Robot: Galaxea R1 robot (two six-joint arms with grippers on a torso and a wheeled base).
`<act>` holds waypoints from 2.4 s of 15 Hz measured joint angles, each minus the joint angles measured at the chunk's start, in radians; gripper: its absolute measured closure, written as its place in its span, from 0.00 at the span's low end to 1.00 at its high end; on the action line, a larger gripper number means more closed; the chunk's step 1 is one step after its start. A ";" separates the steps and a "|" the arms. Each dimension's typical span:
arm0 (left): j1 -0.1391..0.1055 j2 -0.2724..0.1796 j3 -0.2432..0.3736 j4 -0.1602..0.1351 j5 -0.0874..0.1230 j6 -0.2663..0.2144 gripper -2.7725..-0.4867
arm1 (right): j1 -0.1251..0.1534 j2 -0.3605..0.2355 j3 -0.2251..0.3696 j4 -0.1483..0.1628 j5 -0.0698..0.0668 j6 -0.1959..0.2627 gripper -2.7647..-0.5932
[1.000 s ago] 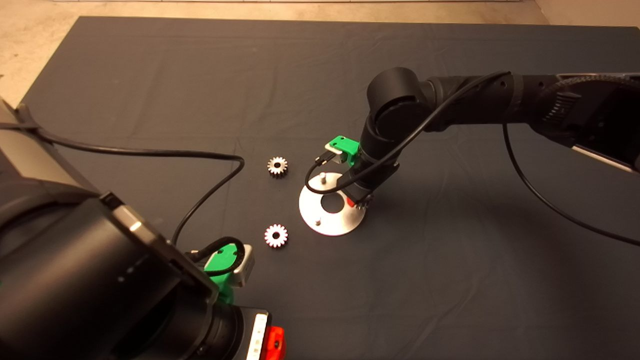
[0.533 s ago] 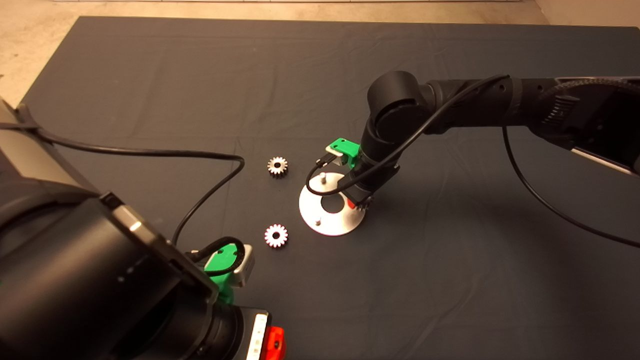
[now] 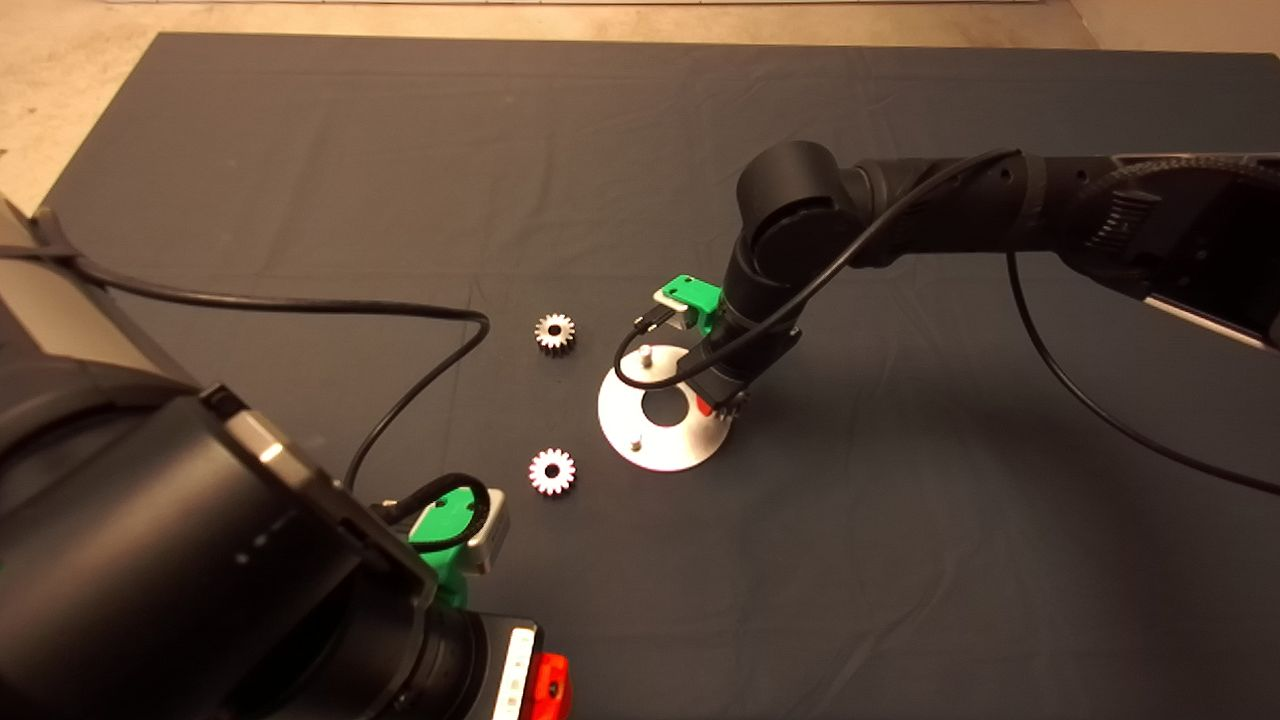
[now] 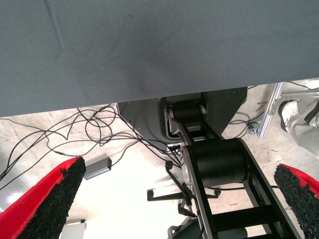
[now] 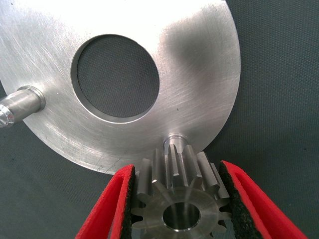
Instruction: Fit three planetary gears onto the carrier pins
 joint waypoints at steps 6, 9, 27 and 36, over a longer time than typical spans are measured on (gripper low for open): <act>0.000 0.000 0.000 0.000 0.000 0.000 0.01 | -0.002 0.001 0.000 -0.001 -0.001 0.000 0.77; 0.000 0.000 0.000 0.000 0.000 0.000 0.01 | -0.003 0.001 0.002 -0.001 -0.001 0.000 0.77; 0.003 0.019 0.001 0.000 0.000 0.000 0.01 | -0.005 0.003 0.004 -0.010 -0.009 0.000 0.77; 0.003 0.020 0.001 0.000 0.000 0.000 0.01 | -0.003 0.004 0.004 -0.014 -0.009 0.000 0.77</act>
